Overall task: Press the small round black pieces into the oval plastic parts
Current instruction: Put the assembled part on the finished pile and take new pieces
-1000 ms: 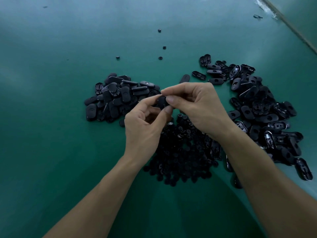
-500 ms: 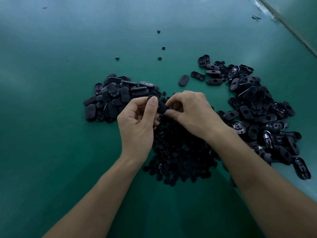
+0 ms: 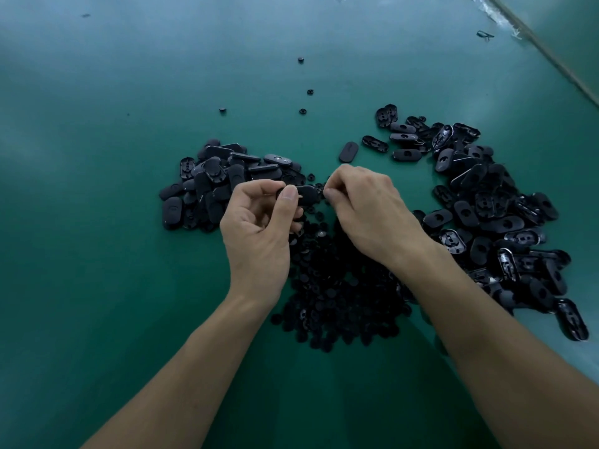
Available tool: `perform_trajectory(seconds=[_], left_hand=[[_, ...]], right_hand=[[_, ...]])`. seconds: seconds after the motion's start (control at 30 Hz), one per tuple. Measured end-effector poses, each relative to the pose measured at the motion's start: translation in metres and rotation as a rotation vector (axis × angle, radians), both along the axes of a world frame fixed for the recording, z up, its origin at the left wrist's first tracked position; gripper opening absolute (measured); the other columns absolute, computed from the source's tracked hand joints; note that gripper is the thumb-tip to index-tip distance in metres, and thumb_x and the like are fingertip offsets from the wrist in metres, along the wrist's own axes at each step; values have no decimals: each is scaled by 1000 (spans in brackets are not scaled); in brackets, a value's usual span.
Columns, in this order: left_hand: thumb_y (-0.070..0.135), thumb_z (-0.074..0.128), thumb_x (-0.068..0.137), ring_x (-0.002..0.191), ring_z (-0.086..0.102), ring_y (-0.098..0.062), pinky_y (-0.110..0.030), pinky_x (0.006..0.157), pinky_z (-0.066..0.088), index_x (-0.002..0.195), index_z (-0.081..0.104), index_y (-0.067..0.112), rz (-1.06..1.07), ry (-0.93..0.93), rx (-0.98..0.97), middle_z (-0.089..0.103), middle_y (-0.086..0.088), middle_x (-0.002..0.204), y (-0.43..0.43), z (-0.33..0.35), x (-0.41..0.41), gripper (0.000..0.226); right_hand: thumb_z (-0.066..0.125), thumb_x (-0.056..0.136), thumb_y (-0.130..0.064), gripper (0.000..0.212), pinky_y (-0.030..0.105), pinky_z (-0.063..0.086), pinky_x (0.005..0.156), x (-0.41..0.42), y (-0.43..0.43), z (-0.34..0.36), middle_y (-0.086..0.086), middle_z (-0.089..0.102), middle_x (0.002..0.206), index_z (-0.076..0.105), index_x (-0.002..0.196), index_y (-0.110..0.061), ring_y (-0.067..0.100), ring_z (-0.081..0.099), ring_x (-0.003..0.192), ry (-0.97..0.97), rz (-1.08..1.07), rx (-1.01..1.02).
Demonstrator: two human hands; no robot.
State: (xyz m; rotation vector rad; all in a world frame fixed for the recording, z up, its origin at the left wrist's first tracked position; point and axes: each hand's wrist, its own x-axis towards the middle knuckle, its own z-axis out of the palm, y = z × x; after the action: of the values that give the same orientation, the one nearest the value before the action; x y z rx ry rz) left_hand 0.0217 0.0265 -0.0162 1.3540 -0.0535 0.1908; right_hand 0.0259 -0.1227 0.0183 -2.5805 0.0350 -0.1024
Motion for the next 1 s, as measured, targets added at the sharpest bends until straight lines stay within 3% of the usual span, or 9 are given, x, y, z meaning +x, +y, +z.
perform_trajectory(seconds=[0.13,0.2,0.3,0.5,0.67,0.8,0.9,1.0], left_hand=[[12,70,95,71,67,-11,-23,66,55,95,63,16,7,-12,13,71,5,79,0,0,0,8],[10,70,94,72,68,-13,-23,66,55,95,64,14,1,-10,-5,71,4,80,0,0,-1,8],[8,69,94,74,71,-16,-24,68,56,97,64,11,-9,13,-43,72,2,81,0,1,-1,6],[9,67,96,77,73,-19,-27,70,58,100,70,12,-12,37,-55,74,-1,83,1,1,-1,6],[8,67,96,81,75,-24,-28,72,59,99,71,14,-13,63,-60,75,-3,85,0,0,-1,8],[5,66,96,81,75,-25,-29,73,60,100,70,12,-8,70,-75,75,-5,85,0,0,-1,9],[1,66,95,84,76,-26,-28,74,60,100,70,10,-4,76,-87,75,-6,87,0,0,-1,12],[0,66,94,86,76,-25,-25,74,59,101,70,9,-10,76,-83,76,-5,89,0,0,-1,12]], right_hand=[[48,103,-22,11,44,53,72,-3,-5,4,-1,65,86,55,96,-18,20,62,78,-11,7,72],[53,100,-21,8,37,53,70,-5,-6,5,-3,64,86,58,95,-19,14,61,78,5,26,97],[62,94,-15,10,27,53,75,-6,-7,4,-8,66,88,64,95,-24,7,62,82,33,51,102],[66,93,-12,22,31,53,93,-8,-6,7,-12,71,99,72,110,-25,6,63,97,-10,26,110],[67,94,-17,15,27,53,90,-7,-11,11,-14,66,91,76,102,-26,4,62,90,54,39,85],[69,93,-19,10,26,46,95,-9,-10,11,-7,62,105,75,97,-26,10,56,103,42,62,75],[71,91,-19,10,7,42,80,-10,-11,13,-12,62,94,73,90,-29,-1,57,87,21,31,168],[71,92,-17,11,11,48,68,-11,-11,18,-12,65,78,72,87,-26,-2,59,69,-13,3,359]])
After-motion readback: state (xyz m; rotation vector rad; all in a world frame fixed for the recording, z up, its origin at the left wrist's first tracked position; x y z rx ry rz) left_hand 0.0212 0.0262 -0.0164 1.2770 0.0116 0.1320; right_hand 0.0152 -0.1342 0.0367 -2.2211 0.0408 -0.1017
